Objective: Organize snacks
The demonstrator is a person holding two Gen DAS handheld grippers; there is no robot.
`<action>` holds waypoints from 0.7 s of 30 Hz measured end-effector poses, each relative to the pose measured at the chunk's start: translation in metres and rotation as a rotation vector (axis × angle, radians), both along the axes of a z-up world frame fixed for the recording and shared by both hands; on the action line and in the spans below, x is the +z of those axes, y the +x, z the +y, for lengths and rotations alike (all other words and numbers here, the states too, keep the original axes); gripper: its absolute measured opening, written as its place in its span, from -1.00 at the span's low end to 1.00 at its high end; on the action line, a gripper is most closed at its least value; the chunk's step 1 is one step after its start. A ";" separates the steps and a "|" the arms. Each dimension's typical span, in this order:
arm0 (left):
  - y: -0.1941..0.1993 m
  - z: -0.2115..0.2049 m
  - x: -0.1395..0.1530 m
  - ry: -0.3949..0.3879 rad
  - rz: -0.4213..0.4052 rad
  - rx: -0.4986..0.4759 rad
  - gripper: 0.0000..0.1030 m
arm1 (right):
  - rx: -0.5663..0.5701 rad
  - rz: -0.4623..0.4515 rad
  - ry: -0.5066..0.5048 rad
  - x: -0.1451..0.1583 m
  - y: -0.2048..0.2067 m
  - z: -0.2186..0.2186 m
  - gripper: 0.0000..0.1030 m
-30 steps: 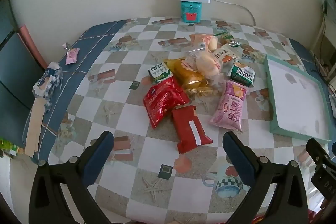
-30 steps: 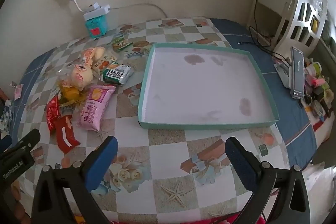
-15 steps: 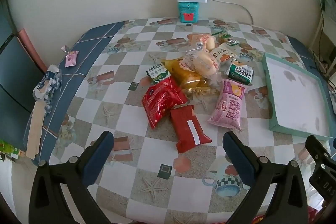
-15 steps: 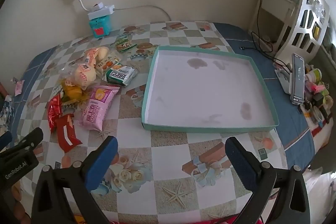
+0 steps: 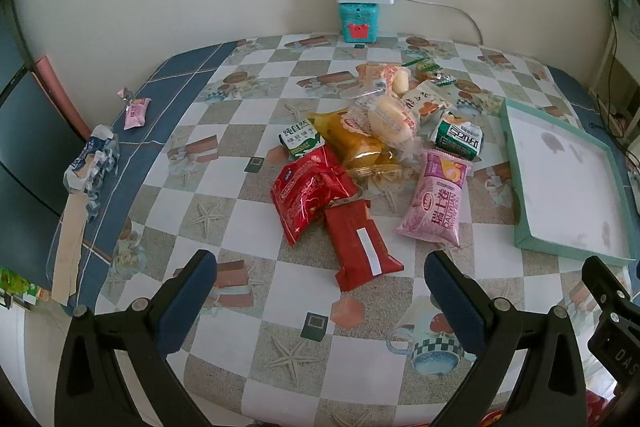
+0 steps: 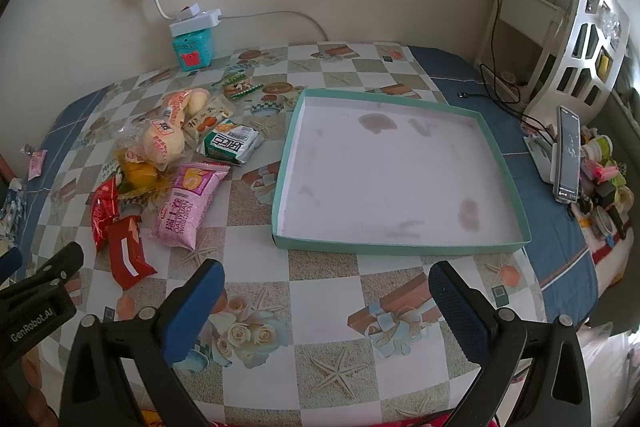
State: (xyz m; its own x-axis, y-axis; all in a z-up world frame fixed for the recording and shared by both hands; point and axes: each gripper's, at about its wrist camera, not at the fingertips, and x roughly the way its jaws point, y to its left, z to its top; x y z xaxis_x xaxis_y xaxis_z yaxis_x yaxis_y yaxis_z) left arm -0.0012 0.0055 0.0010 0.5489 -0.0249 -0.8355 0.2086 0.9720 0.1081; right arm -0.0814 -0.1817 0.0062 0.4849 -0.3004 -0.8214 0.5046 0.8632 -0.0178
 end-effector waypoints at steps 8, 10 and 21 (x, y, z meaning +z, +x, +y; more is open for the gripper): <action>-0.001 -0.001 -0.002 0.007 0.001 0.001 1.00 | 0.002 0.001 -0.005 0.001 0.001 0.002 1.00; -0.001 -0.001 -0.002 0.007 0.002 0.003 1.00 | 0.002 0.000 -0.005 0.000 0.001 0.001 1.00; -0.001 0.000 -0.002 0.006 0.005 0.009 1.00 | 0.002 0.001 -0.006 0.000 0.001 0.001 1.00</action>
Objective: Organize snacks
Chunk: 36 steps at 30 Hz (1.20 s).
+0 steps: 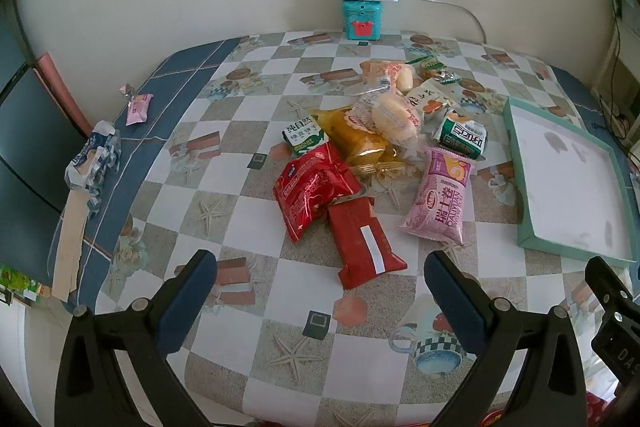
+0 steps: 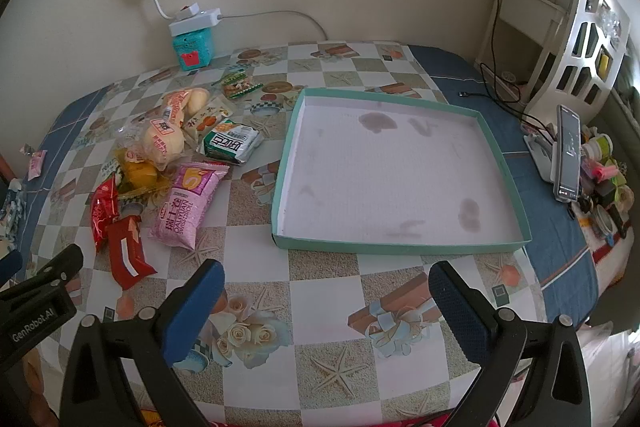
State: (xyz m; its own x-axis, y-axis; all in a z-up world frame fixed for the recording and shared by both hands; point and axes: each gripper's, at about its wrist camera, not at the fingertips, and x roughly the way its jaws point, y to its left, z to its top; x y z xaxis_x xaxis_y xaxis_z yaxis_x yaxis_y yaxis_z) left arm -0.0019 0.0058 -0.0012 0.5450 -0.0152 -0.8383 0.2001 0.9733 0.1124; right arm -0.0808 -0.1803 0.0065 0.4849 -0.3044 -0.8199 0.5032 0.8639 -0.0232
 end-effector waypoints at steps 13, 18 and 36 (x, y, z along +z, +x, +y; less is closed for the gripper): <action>0.000 0.002 0.000 -0.006 0.002 0.008 1.00 | 0.000 0.000 0.000 0.000 0.000 0.000 1.00; 0.000 0.002 0.000 -0.007 0.002 0.007 1.00 | 0.000 0.000 0.000 0.000 0.000 0.000 1.00; 0.004 0.003 -0.007 -0.029 0.046 0.003 1.00 | 0.005 0.008 -0.008 -0.002 0.003 0.000 1.00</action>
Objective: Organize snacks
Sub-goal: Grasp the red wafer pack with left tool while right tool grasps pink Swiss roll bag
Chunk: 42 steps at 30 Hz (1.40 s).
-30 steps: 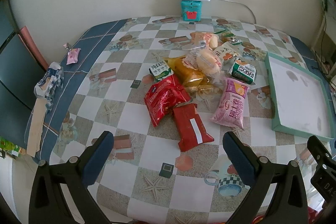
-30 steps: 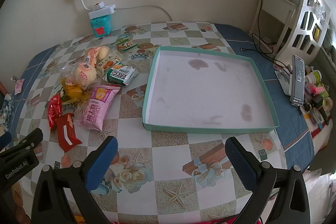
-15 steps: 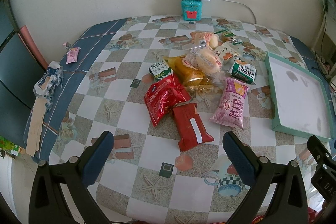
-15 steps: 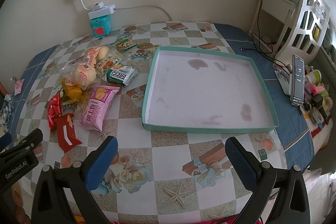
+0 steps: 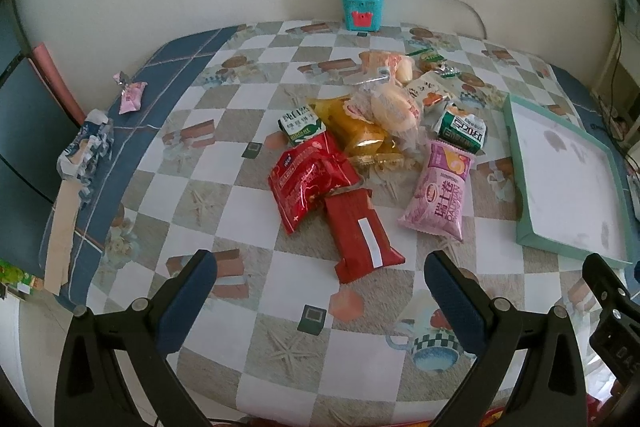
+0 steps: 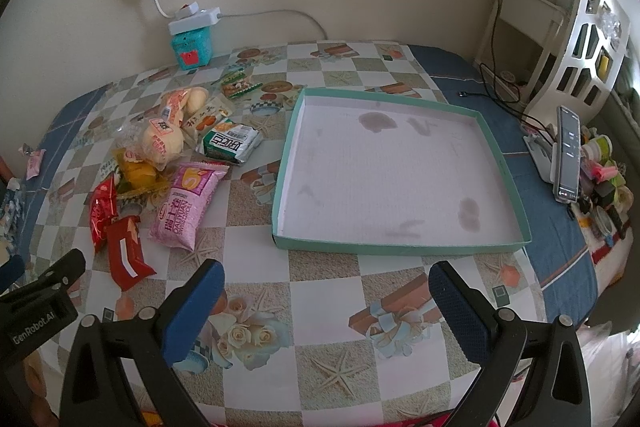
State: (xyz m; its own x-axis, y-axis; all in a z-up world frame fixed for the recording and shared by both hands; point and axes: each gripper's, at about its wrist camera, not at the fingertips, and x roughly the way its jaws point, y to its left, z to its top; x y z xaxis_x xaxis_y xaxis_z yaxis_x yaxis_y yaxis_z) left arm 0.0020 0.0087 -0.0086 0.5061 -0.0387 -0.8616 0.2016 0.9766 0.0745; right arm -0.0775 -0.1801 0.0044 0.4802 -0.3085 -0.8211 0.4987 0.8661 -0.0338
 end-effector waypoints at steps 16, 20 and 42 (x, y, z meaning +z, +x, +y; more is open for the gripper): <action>0.052 -0.005 -0.043 -0.070 0.167 0.017 0.84 | 0.073 -0.039 0.263 -0.020 0.070 0.005 1.00; 0.061 -0.007 -0.056 -0.077 0.207 0.013 0.70 | 0.108 -0.045 0.266 -0.023 0.093 0.015 0.98; 0.081 -0.011 -0.085 -0.057 0.277 0.005 0.59 | 0.172 0.131 0.314 -0.086 0.164 0.038 0.62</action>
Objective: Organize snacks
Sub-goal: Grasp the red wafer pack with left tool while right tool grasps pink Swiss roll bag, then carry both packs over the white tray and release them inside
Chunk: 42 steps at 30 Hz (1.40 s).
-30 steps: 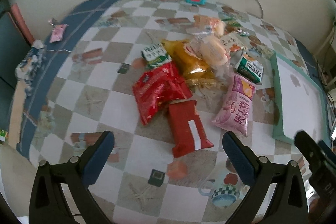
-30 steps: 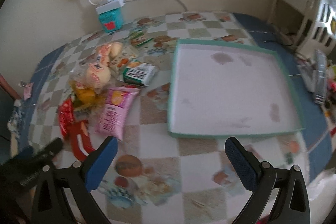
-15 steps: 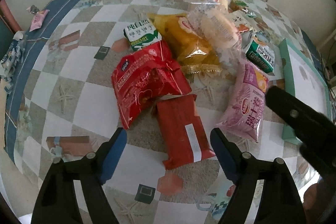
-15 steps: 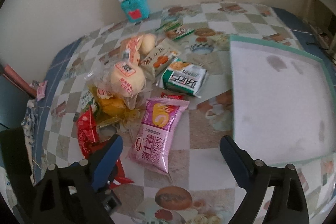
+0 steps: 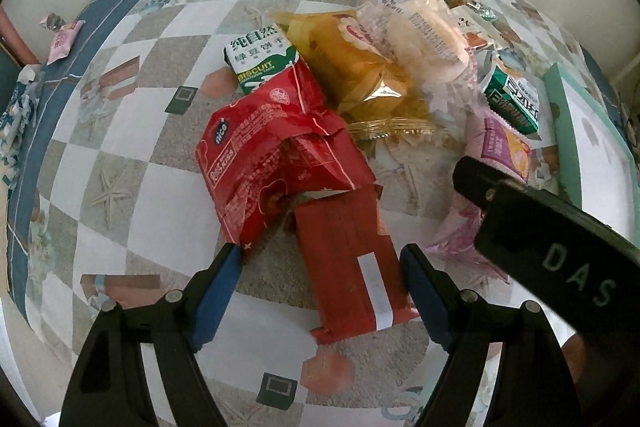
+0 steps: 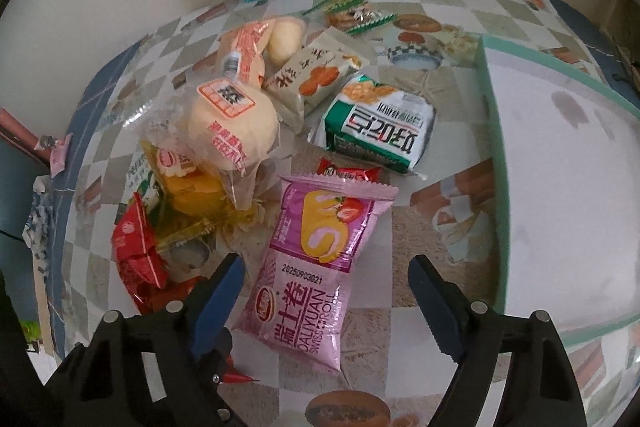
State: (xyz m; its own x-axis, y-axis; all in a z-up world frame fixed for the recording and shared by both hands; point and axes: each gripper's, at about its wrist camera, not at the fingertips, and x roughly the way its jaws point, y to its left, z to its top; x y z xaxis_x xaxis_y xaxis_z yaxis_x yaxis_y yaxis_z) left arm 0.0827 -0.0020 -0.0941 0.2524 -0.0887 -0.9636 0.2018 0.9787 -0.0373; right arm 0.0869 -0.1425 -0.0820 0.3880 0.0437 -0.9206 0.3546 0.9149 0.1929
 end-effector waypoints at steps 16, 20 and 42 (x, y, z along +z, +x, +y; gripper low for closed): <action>-0.012 -0.002 0.000 0.028 0.006 -0.011 -0.18 | 0.021 0.016 0.045 -0.002 -0.028 -0.005 -0.14; -0.018 -0.004 0.008 0.027 0.009 -0.005 -0.19 | -0.001 0.000 0.077 0.005 -0.052 -0.013 -0.15; -0.020 -0.080 0.083 0.030 -0.090 -0.040 -0.19 | -0.154 -0.177 0.003 0.072 -0.089 -0.075 -0.15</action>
State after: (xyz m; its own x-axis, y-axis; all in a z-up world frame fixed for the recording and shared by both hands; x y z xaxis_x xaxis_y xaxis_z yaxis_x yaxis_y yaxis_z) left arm 0.0624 -0.0815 -0.0110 0.3351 -0.0722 -0.9394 0.2418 0.9703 0.0117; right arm -0.0025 -0.2175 -0.0097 0.5457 -0.0261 -0.8376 0.4508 0.8517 0.2671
